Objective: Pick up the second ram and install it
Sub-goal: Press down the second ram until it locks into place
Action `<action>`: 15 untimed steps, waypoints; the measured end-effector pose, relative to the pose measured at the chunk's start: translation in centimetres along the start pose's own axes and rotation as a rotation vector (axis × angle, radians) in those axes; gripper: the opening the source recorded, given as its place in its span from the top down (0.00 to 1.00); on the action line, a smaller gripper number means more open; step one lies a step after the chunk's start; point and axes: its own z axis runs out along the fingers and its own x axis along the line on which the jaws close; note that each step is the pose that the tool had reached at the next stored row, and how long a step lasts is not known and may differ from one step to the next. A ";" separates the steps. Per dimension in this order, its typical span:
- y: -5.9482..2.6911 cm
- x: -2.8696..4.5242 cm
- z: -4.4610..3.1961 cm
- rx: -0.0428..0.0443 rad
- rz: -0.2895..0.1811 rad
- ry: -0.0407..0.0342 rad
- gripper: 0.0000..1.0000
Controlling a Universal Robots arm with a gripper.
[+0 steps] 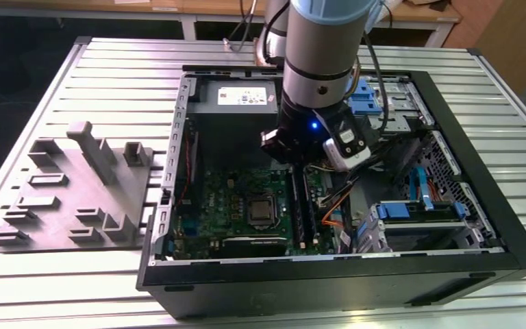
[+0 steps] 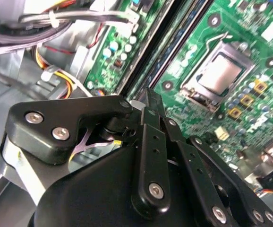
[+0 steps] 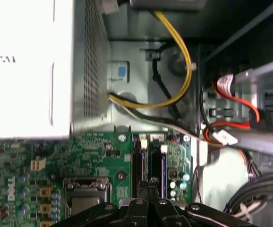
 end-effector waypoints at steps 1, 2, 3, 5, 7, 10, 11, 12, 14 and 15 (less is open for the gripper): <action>0.27 0.00 0.02 -0.0001 0.000 0.0000 0.90; 0.49 0.01 0.03 0.0000 0.000 0.0000 0.90; 0.68 0.01 0.05 -0.0001 0.000 0.0000 0.90; 1.00 0.02 0.10 0.0000 0.000 0.0000 0.90; 1.21 0.03 0.35 -0.0002 0.000 -0.0001 0.90; 1.53 0.05 0.86 0.0000 0.000 0.0001 0.90; 1.61 0.06 0.92 0.0003 0.000 0.0001 0.90; 1.70 0.06 0.96 0.0001 0.000 0.0000 0.90; 1.95 0.07 1.06 0.0001 0.000 0.0000 0.90; 2.05 0.07 1.17 -0.0001 0.000 0.0000 0.90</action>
